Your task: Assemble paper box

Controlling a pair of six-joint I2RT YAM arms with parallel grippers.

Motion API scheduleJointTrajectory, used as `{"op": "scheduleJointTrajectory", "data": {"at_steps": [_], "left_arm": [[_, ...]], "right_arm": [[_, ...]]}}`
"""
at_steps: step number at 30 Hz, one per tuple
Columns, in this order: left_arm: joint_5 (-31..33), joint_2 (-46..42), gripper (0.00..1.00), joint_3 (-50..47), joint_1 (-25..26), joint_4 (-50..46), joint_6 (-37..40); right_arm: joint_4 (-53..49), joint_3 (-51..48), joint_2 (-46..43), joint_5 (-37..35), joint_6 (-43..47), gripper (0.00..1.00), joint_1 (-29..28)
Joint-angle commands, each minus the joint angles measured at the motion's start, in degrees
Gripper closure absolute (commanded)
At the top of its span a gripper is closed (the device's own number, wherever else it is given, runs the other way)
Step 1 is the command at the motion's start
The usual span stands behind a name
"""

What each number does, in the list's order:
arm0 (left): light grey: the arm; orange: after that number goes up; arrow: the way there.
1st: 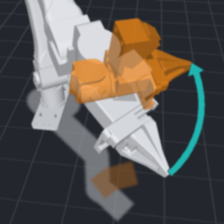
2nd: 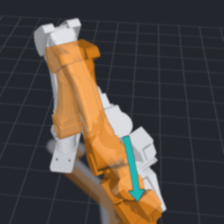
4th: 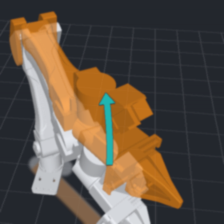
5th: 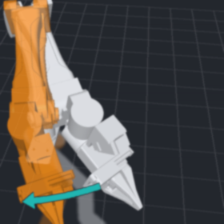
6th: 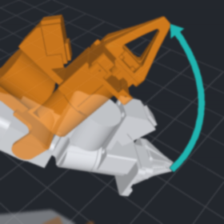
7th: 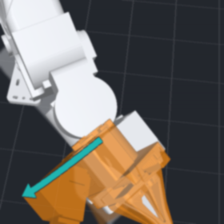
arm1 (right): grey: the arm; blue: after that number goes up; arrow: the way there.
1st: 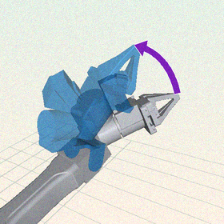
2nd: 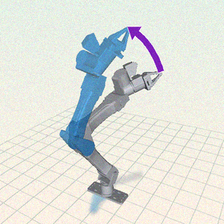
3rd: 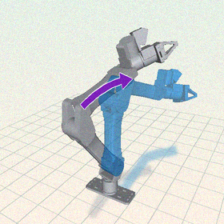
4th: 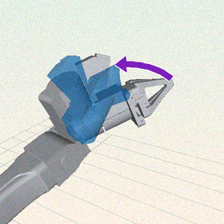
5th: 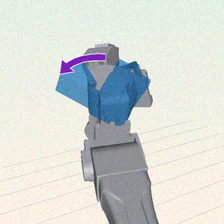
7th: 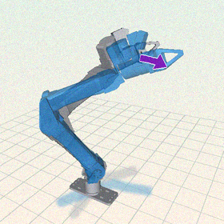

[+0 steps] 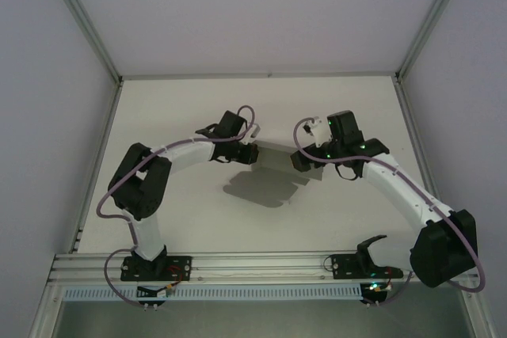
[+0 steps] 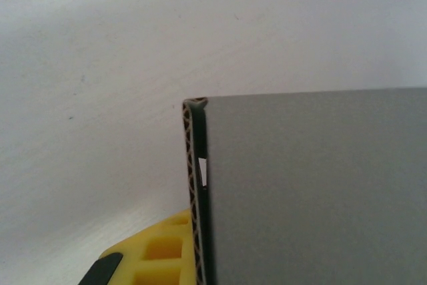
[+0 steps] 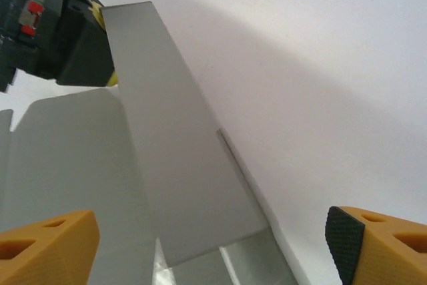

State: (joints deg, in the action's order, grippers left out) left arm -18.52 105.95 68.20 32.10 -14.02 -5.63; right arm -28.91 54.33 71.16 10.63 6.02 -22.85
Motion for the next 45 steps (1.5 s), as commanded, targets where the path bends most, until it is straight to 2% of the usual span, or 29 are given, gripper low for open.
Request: {"op": "scheduleJointTrajectory", "data": {"at_steps": [1,5,9,13,17,20,23,25,26,29,31,34,37,39,41,45], "left_arm": [[-1.3,3.1,1.0,2.5,-0.2,-10.1,2.9],[-0.9,4.5,1.0,5.9,-0.4,-16.0,3.5],[-1.0,4.8,1.0,6.9,-0.2,-17.7,3.8],[-1.0,5.2,1.0,8.2,-0.3,-18.7,3.4],[-0.7,5.7,0.99,9.5,-0.3,-20.1,3.5],[-0.7,6.4,0.99,10.3,-0.3,-20.8,3.7],[-0.5,7.2,0.98,10.9,-0.3,-20.8,2.8],[-0.5,7.5,0.93,10.8,-0.3,-20.1,1.7],[-0.2,7.6,0.89,10.6,-0.4,-19.4,0.7],[1.2,7.8,0.88,9.4,-0.4,-16.4,-1.6],[1.9,7.8,0.86,8.2,-0.4,-14.0,-3.0],[0.9,7.3,0.72,5.8,-0.3,-8.1,-4.7],[-0.7,7.2,0.7,4.9,-0.3,-4.9,-5.7],[-1.0,7.2,0.67,4.5,-0.4,-4.6,-5.7],[-2.2,7.3,0.6,3.8,-0.3,-4.6,-5.1],[-3.4,7.4,0.55,2.8,-0.3,-6.3,-3.3]], "right_arm": [[4.8,-0.1,0.2,-2.8,10.0,0.12,0.0],[4.9,3.7,1.3,-0.8,21.6,0.12,-1.9],[7.3,4.0,4.2,-3.6,32.7,0.14,-5.4],[6.6,5.8,8.6,-3.8,36.1,0.19,-6.7],[10.2,5.6,11.5,-8.4,39.1,0.25,-7.8],[13.5,5.3,12.9,-11.0,41.3,0.36,-8.7],[16.7,4.0,13.3,-13.9,43.8,0.58,-10.3],[17.3,3.4,13.4,-15.6,45.1,0.71,-11.5],[17.1,3.1,13.1,-16.1,45.5,0.76,-12.0],[17.0,2.3,12.1,-16.4,45.2,0.89,-12.7],[17.1,1.5,11.2,-16.7,44.6,0.92,-13.1],[16.8,0.5,10.2,-17.0,43.3,0.94,-13.9],[17.7,-0.6,10.0,-18.9,43.0,0.96,-14.7],[19.2,-1.3,9.9,-20.4,43.3,0.96,-15.0],[20.5,-1.5,9.7,-21.4,43.4,0.97,-15.1],[21.1,-1.0,9.1,-21.8,43.9,0.98,-15.2]]}}
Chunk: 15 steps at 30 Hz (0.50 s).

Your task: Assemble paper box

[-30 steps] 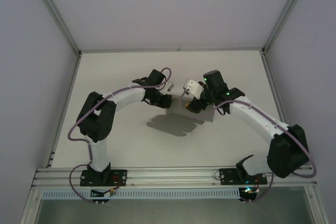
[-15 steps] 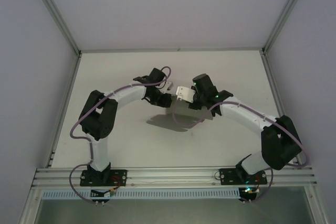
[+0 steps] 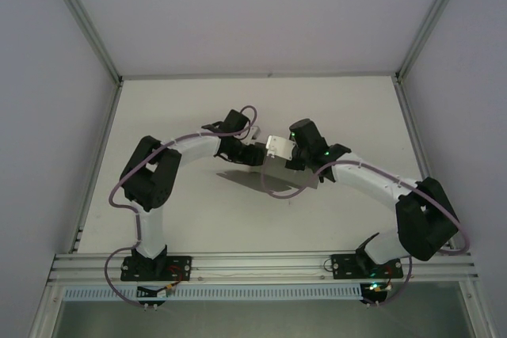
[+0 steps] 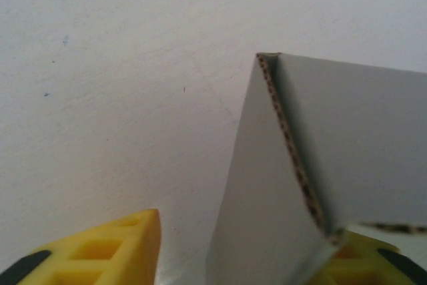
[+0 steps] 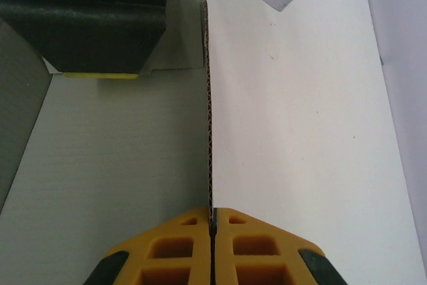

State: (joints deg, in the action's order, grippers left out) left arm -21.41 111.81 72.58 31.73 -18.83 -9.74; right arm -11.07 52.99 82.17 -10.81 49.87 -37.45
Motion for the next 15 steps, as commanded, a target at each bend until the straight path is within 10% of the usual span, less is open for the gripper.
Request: {"op": "scheduleJointTrajectory", "data": {"at_steps": [1,6,9,15], "left_arm": [[-0.3,1.3,0.6,-2.0,0.1,-1.3,0.9],[-1.8,1.7,0.65,-1.5,0.6,-0.8,0.9],[1.9,1.6,1.0,-1.3,1.5,1.2,-0.9],[35.7,-0.4,1.0,-2.0,6.4,0.7,-5.2]], "right_arm": [[3.1,0.6,-2.1,-0.6,0.0,0.98,-0.6],[2.7,0.8,-2.6,0.1,-0.4,0.98,-0.9],[2.6,0.9,-2.8,-0.9,-0.6,0.99,-1.4],[1.1,1.1,-4.0,-3.5,-1.9,1.0,-2.5]]}}
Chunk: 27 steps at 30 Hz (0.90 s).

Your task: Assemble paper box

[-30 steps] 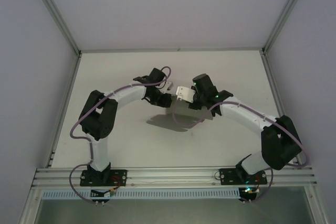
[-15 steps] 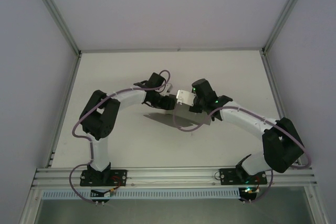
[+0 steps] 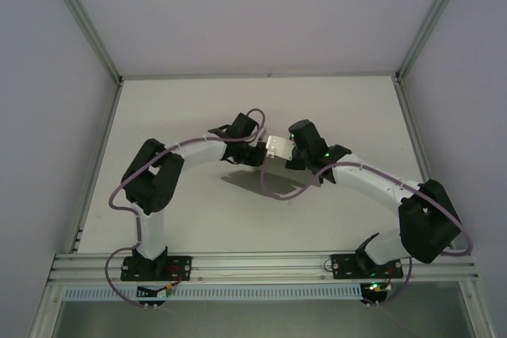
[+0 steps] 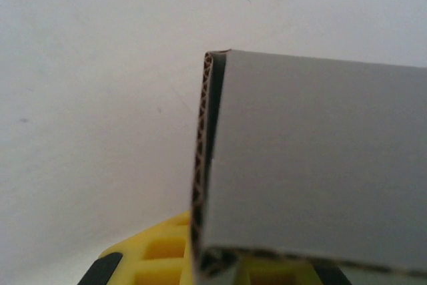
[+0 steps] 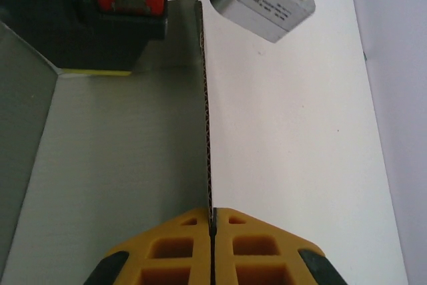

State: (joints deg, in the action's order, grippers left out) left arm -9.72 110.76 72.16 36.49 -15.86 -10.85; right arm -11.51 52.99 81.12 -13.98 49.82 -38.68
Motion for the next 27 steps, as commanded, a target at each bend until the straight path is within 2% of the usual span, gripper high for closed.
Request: {"op": "scheduleJointTrajectory", "data": {"at_steps": [1,4,6,9,10,13,15,19,21,23,27], "left_arm": [[27.7,0.4,1.0,-2.3,2.2,-1.9,-4.9],[38.9,0.2,1.0,-3.9,4.0,-0.9,-7.9],[43.9,0.2,1.0,-4.6,5.0,-0.6,-9.1],[46.5,0.6,1.0,-4.0,5.6,-0.7,-9.1],[45.8,0.5,1.0,-3.8,5.6,-0.6,-8.8],[38.3,-1.5,1.0,-6.1,5.6,6.3,-5.6],[34.0,-2.7,0.76,-6.8,5.3,7.9,-4.9],[30.9,-3.7,0.69,-6.8,5.3,8.4,-4.4],[28.3,-4.5,0.61,-7.2,5.2,9.3,-4.0],[25.9,-5.7,0.59,-7.8,5.1,10.4,-4.1],[21.2,-9.7,0.42,-9.4,4.9,13.0,-4.1]], "right_arm": [[1.4,1.0,-3.2,-0.6,-2.3,1.0,-1.4],[1.8,0.3,-3.3,-1.8,-2.8,1.0,-1.8],[1.8,0.0,-3.0,-3.1,-2.9,1.0,-2.1],[2.3,-0.5,-3.1,-4.2,-3.1,1.0,-2.3],[2.4,-0.7,-3.2,-4.3,-3.2,1.0,-2.3],[2.3,-1.0,-3.8,-4.1,-3.5,1.0,-2.3],[2.8,-1.4,-4.2,-4.0,-3.5,1.0,-2.3],[3.3,-1.9,-4.7,-3.4,-4.1,1.0,-2.3],[3.2,-2.1,-4.7,-2.8,-4.5,1.0,-2.3],[3.1,-2.2,-4.4,-3.0,-4.7,1.0,-2.3],[3.0,-2.3,-4.0,-3.6,-5.2,1.0,-2.3]]}}
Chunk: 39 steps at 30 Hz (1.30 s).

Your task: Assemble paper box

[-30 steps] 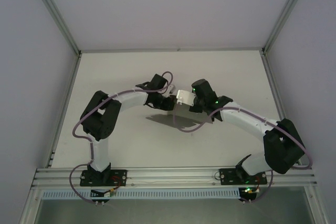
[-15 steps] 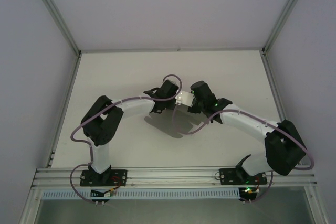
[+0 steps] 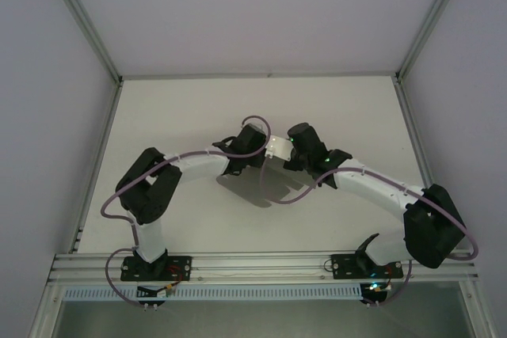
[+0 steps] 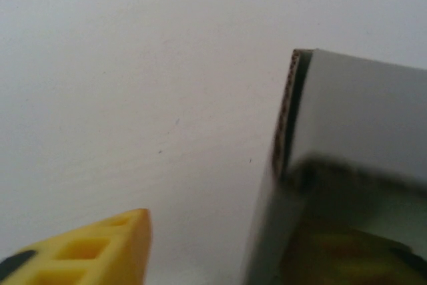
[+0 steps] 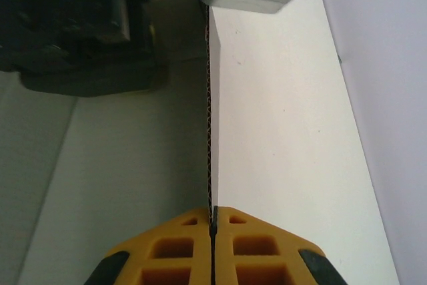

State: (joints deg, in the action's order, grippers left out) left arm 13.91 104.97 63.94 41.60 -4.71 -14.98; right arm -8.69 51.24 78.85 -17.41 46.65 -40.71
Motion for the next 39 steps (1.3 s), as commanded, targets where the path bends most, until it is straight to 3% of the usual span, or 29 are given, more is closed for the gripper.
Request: {"op": "scheduleJointTrajectory", "data": {"at_steps": [1,6,11,22,27,36,39], "left_arm": [[-3.0,-4.8,0.4,-1.6,-0.3,2.2,-0.2],[-5.5,-7.6,0.37,-2.4,-1.4,1.6,-0.6],[-10.4,-6.8,0.48,-2.4,-4.1,1.8,-0.2],[-20.9,-0.6,0.56,0.8,-4.9,0.6,3.9],[-17.3,0.9,0.65,2.1,-4.9,1.0,2.8],[-13.2,0.5,0.65,3.6,-4.9,1.2,2.7],[-12.2,1.5,0.75,4.5,-5.0,0.4,2.6]], "right_arm": [[0.4,-0.7,-1.7,-0.3,-2.0,1.0,-0.3],[1.5,-1.4,-2.0,-0.5,-2.4,1.0,-0.3],[3.2,-2.2,-2.6,-0.2,-2.3,1.0,-0.3],[4.2,-2.2,-2.2,0.1,-2.2,1.0,-0.3],[3.3,-1.8,-2.2,0.9,-2.6,1.0,-0.2],[1.2,-0.9,-1.9,0.5,-3.4,1.0,-0.2],[1.0,-0.7,-1.6,0.8,-3.8,1.0,-0.3]]}}
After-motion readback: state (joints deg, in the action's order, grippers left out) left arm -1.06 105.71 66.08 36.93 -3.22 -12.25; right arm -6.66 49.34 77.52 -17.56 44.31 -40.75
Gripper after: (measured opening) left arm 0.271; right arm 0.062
